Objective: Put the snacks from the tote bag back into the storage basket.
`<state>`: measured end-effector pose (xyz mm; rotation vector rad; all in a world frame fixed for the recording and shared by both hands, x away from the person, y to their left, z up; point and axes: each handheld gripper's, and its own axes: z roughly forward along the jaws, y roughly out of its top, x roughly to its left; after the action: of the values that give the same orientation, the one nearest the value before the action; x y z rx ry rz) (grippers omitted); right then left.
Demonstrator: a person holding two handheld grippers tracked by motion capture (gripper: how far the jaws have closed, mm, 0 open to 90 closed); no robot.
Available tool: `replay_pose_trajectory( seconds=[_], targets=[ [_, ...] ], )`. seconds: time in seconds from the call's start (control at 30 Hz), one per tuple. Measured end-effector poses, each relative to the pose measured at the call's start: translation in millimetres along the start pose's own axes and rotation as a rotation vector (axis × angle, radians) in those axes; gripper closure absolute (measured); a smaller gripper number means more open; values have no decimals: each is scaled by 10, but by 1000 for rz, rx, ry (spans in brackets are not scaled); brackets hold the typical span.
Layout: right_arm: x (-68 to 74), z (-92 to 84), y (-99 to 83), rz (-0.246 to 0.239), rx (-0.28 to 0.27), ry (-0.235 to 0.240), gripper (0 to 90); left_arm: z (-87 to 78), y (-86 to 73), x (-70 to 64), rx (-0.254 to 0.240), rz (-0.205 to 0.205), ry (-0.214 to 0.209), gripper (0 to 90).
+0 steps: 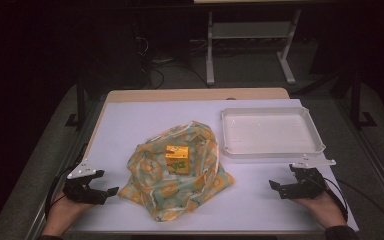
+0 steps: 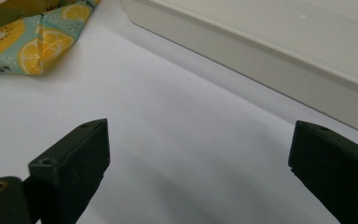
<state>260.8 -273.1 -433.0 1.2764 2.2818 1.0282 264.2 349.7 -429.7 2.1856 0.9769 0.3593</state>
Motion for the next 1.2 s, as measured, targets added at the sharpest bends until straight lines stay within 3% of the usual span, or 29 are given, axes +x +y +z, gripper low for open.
replay_pose_trajectory(
  seconds=[0.43,0.77,0.87,1.07,1.2],
  targets=[
    [12,28,35,-5,-3,4,51,-82,55,-5,-21,-33,-17,164],
    [12,81,53,-16,4,24,51,-154,185,-77,-63,-10,5,207],
    [16,59,67,-15,-1,25,51,-162,252,-118,-96,-3,-7,207],
    [82,27,124,-20,-23,17,51,-162,352,-162,-104,11,-24,208],
    [97,44,124,-21,-23,17,52,-170,435,-186,-124,-2,-40,231]
  ],
)
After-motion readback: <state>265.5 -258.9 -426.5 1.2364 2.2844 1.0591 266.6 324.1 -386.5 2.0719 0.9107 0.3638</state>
